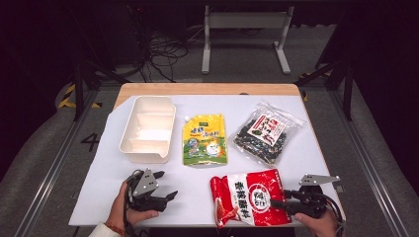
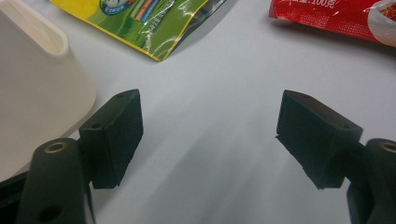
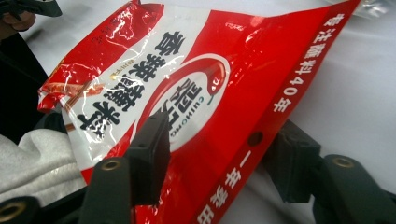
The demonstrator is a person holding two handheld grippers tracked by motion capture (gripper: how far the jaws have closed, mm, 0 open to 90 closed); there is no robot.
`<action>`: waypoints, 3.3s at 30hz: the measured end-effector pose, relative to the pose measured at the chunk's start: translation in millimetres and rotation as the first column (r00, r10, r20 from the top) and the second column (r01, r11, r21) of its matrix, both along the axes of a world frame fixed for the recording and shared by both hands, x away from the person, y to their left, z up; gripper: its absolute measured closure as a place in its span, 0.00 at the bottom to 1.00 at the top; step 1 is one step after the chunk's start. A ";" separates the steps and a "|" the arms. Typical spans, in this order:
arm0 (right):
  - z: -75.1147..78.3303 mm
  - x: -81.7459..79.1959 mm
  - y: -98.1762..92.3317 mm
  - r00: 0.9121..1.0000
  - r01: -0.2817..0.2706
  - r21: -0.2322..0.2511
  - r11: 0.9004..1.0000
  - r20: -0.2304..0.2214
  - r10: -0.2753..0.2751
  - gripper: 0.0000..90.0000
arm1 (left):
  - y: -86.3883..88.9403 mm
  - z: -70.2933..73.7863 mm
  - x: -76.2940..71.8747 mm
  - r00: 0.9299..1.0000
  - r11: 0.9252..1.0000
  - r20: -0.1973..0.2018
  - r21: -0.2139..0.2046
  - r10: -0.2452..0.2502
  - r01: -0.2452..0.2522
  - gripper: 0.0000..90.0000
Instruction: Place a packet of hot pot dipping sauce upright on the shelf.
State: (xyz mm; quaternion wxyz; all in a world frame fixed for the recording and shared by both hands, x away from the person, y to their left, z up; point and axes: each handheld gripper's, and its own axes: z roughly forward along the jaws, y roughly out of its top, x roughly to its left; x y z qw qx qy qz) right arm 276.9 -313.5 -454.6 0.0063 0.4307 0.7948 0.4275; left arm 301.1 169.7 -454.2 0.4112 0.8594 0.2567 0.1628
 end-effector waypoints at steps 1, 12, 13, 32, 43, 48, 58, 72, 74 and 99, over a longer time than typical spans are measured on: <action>-0.1 1.9 1.8 1.000 -0.002 0.003 1.000 -0.002 0.002 0.53 | -1.0 0.2 0.2 1.000 1.000 -0.003 0.000 -0.002 0.002 0.26; 4.0 19.8 15.9 0.998 -0.060 -0.053 0.997 0.022 0.061 0.86 | -6.9 2.0 3.5 1.000 1.000 -0.010 -0.011 -0.017 0.016 0.26; 5.9 20.3 16.2 0.997 -0.067 -0.051 0.996 0.030 0.069 0.89 | -7.7 2.8 4.2 1.000 1.000 -0.009 -0.015 -0.017 0.017 0.26; 50.3 44.1 58.4 0.934 -0.194 -0.170 0.966 0.269 0.235 0.99 | -52.9 26.0 35.4 0.988 0.987 -0.025 -0.048 -0.152 0.150 0.24; 60.2 51.3 83.8 0.895 -0.209 -0.227 0.951 0.347 0.279 0.99 | -72.6 25.6 43.6 0.978 0.978 -0.050 -0.063 -0.202 0.199 0.25; 66.2 51.4 94.0 0.864 -0.233 -0.231 0.945 0.396 0.310 0.99 | -88.5 23.3 55.8 0.964 0.967 -0.102 -0.092 -0.245 0.236 0.26; 73.4 48.0 110.2 0.824 -0.249 -0.265 0.931 0.448 0.348 0.99 | -112.8 20.5 63.3 0.931 0.940 -0.140 -0.114 -0.337 0.323 0.45; 76.1 39.5 119.5 0.786 -0.258 -0.289 0.922 0.492 0.374 0.99 | -122.3 11.8 72.0 0.924 0.939 -0.180 -0.131 -0.338 0.318 0.58; 76.7 39.2 119.9 0.784 -0.262 -0.285 0.922 0.494 0.375 0.99 | -123.7 12.0 71.1 0.917 0.931 -0.174 -0.136 -0.358 0.338 0.61; 70.2 22.3 61.6 0.860 -0.166 -0.154 0.974 0.461 0.220 0.44 | -90.5 39.4 56.7 0.919 0.887 -0.026 -0.274 -0.393 0.371 1.00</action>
